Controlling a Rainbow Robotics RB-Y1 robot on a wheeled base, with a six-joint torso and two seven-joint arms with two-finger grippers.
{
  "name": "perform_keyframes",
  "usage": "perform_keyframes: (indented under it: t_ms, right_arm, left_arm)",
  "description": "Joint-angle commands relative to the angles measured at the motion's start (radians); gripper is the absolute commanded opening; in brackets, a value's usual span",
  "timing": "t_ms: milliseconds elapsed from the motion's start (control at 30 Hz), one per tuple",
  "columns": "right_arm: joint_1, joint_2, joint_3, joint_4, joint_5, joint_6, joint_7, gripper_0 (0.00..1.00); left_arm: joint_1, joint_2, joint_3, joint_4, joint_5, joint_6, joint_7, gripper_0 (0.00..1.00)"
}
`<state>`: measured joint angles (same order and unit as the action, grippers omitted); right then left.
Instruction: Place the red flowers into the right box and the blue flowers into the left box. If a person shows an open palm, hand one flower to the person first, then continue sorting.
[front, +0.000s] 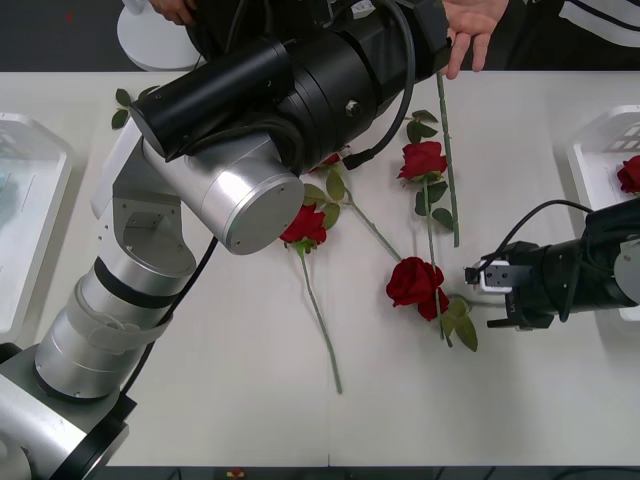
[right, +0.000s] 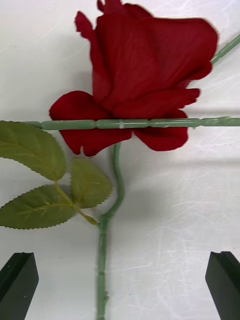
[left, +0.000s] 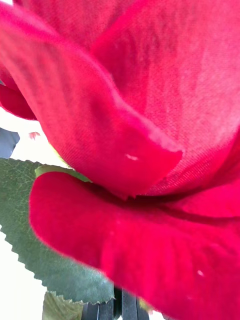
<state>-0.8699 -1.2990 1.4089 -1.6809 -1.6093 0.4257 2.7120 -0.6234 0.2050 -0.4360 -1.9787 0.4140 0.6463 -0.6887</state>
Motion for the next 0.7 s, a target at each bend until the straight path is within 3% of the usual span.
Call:
perform_keyframes:
  t_ms: [33,700]
  right_arm:
    - [0.028,0.046,0.001,0.013,0.019,-0.002,-0.015,0.99]
    - [0.042,0.208,0.001,0.151,0.071,-0.024,-0.150,0.98]
  left_arm:
    - [-0.007,-0.024,-0.010,-0.037,-0.009,-0.014,-0.021,0.00]
    - [-0.007,-0.024,-0.010,-0.037,-0.009,-0.014,-0.021,0.00]
